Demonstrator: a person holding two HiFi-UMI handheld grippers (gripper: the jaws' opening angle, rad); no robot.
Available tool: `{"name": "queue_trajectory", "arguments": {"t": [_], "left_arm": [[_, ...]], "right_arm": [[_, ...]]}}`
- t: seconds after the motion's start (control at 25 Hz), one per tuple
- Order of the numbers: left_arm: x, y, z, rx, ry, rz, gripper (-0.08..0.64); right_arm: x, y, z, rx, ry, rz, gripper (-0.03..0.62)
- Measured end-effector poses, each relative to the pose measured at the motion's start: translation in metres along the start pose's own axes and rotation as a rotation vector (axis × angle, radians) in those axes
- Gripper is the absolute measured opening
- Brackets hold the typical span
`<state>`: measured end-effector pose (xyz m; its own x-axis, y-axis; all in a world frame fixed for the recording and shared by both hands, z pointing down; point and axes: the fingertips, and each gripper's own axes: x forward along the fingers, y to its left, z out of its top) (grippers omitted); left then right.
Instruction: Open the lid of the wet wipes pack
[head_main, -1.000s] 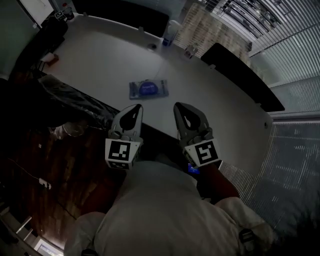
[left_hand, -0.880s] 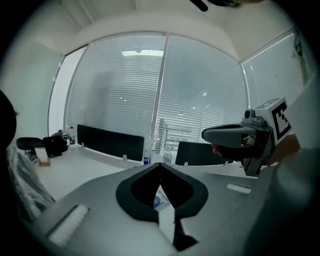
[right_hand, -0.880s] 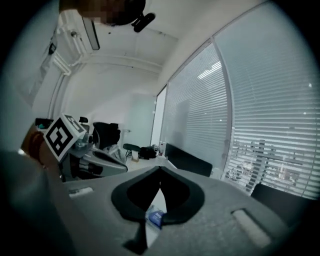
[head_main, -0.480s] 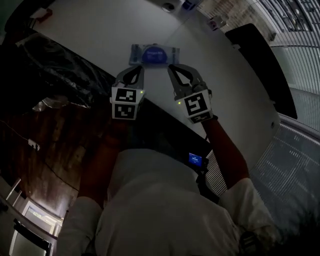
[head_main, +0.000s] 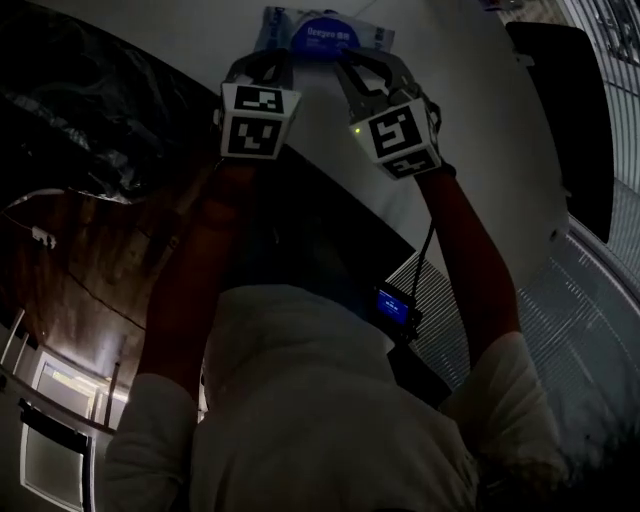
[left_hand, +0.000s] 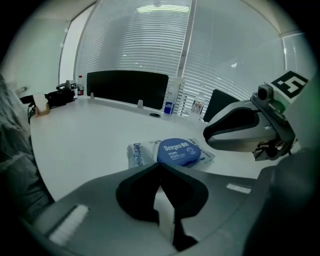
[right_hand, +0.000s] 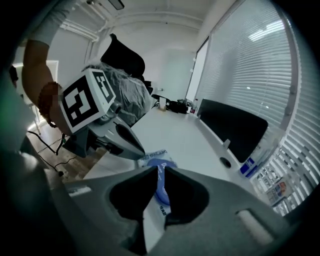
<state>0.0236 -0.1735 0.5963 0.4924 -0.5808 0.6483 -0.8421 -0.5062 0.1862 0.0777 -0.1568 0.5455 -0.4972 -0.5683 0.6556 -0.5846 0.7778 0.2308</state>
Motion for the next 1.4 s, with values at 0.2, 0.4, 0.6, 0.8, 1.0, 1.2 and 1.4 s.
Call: {"name": "queue_trajectory", "arguments": {"t": [0.2, 0.4, 0.6, 0.8, 1.0, 1.2, 1.4], "left_arm": [[0.019, 0.008, 0.001, 0.008, 0.021, 0.013, 0.003], [0.028, 0.015, -0.008, 0.025, 0.123, 0.033, 0.003], [0.033, 0.016, -0.011, 0.058, 0.159, 0.034, 0.005], [0.035, 0.012, -0.012, 0.122, 0.182, 0.028, 0.005], [0.036, 0.011, -0.014, 0.149, 0.195, 0.022, 0.005], [0.037, 0.010, -0.014, 0.152, 0.203, 0.000, 0.003], [0.037, 0.010, -0.015, 0.178, 0.214, -0.010, 0.003]], "right_arm": [[0.026, 0.003, -0.020, -0.059, 0.053, 0.044, 0.058], [0.042, 0.014, -0.032, -0.159, 0.101, 0.077, 0.074], [0.052, 0.019, -0.042, -0.297, 0.141, 0.051, 0.075], [0.054, 0.017, -0.045, -0.365, 0.159, 0.039, 0.067], [0.053, 0.017, -0.044, -0.399, 0.172, 0.034, 0.061], [0.050, 0.013, -0.038, -0.384, 0.161, 0.002, 0.054], [0.045, 0.010, -0.031, -0.399, 0.147, -0.025, 0.052]]}}
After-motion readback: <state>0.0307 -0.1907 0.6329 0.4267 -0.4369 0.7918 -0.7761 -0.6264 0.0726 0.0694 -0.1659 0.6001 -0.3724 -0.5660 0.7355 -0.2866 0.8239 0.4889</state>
